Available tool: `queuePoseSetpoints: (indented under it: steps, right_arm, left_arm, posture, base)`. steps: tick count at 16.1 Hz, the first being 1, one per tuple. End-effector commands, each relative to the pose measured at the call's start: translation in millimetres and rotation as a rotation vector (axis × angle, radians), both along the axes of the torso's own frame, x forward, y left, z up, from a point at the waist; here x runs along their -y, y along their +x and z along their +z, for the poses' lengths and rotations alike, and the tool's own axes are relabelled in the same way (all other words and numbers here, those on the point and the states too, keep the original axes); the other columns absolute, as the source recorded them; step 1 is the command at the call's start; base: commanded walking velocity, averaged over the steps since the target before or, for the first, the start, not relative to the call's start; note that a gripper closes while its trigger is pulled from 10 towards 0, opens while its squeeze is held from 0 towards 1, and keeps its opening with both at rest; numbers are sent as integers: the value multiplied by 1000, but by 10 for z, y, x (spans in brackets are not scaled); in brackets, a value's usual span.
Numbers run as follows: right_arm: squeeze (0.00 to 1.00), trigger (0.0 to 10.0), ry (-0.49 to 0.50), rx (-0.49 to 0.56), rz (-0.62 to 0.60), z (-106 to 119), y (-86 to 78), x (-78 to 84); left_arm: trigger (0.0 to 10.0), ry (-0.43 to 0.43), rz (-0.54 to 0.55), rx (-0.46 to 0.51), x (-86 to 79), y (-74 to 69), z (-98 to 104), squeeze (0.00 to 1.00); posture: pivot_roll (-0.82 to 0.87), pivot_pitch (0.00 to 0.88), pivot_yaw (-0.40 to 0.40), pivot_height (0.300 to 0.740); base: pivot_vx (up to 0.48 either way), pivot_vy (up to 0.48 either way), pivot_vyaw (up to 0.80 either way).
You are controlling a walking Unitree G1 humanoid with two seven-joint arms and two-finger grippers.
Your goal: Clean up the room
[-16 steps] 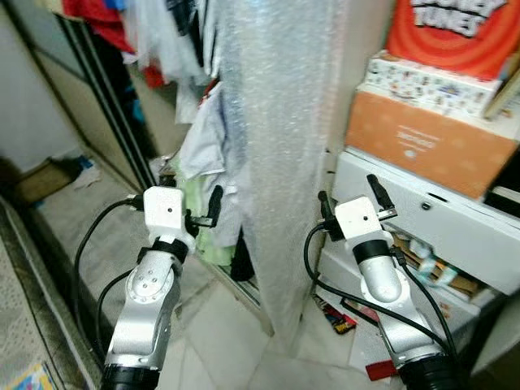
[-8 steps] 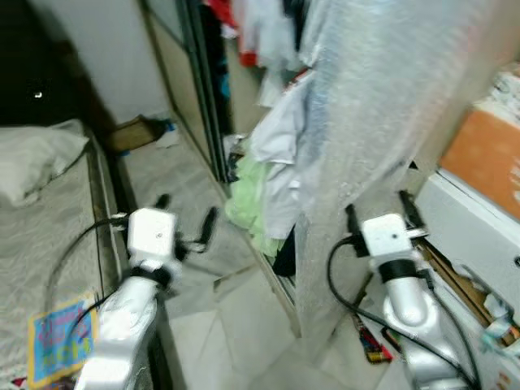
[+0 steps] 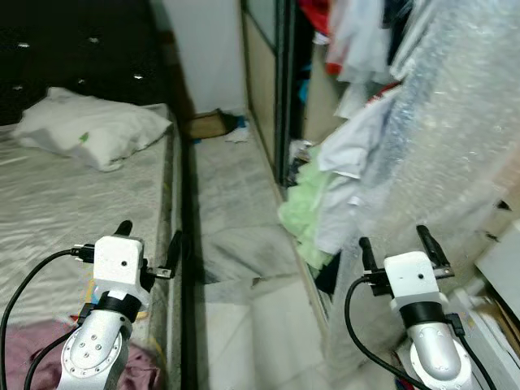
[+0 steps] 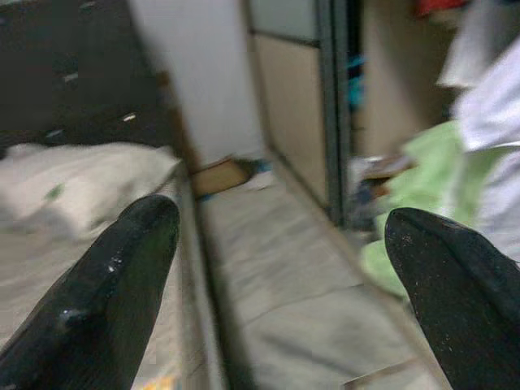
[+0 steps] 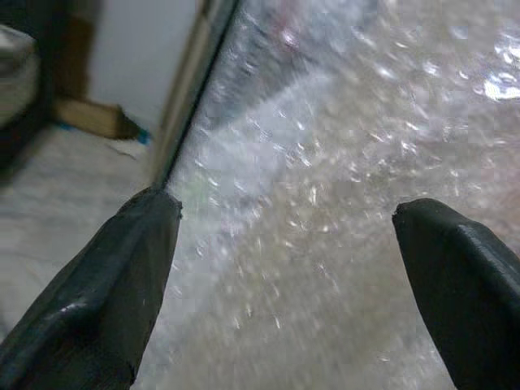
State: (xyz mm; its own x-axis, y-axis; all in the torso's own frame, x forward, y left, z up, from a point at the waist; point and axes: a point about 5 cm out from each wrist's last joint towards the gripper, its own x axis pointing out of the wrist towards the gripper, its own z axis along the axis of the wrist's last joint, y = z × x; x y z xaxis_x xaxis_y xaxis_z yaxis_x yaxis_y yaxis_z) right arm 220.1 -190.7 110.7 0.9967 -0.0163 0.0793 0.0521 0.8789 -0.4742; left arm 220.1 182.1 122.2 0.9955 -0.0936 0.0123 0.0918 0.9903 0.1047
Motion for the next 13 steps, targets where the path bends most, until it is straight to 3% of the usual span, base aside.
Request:
queuePoseSetpoints:
  steps: [1, 9, 13]
  right_arm:
    - [0, 10000, 1, -21, 0, 11, -47, 35]
    - [0, 10000, -7, -41, 42, 34, -55, -9]
    - [0, 10000, -5, -42, 47, 38, -9, -9]
  left_arm:
    - [10000, 10, -17, 15, 45, -10, 45, 0]
    - [10000, 2, -43, 19, 119, 61, 49, 0]
    - [10000, 4, -24, 13, 123, 97, 37, 0]
  posture:
    - [-92, 33, 39, 740]
    - [-103, 11, 31, 740]
    - [-104, 16, 26, 740]
  base:
    - [0, 0, 800]
    - [0, 0, 800]
    - [0, 0, 0]
